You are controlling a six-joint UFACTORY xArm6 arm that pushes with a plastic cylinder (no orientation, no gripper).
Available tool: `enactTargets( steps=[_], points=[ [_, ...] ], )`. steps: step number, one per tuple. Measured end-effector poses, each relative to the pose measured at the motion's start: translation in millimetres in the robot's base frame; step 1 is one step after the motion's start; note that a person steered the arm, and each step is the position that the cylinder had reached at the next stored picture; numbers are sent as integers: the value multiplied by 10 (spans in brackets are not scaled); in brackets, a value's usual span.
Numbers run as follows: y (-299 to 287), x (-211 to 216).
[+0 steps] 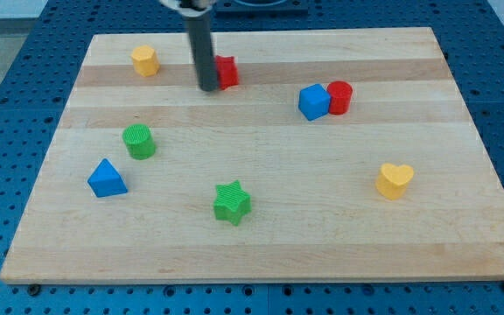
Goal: Move the red star slightly to the right
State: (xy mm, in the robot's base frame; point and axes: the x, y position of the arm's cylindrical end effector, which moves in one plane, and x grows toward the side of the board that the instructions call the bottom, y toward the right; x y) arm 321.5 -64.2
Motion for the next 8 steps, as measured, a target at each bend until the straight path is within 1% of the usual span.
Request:
enactTargets(
  steps=[1,2,3,5,8],
  points=[
    [126,-27],
    [-311,-42],
    [-510,-98],
    [-257,-245],
    [41,-245]
  ],
)
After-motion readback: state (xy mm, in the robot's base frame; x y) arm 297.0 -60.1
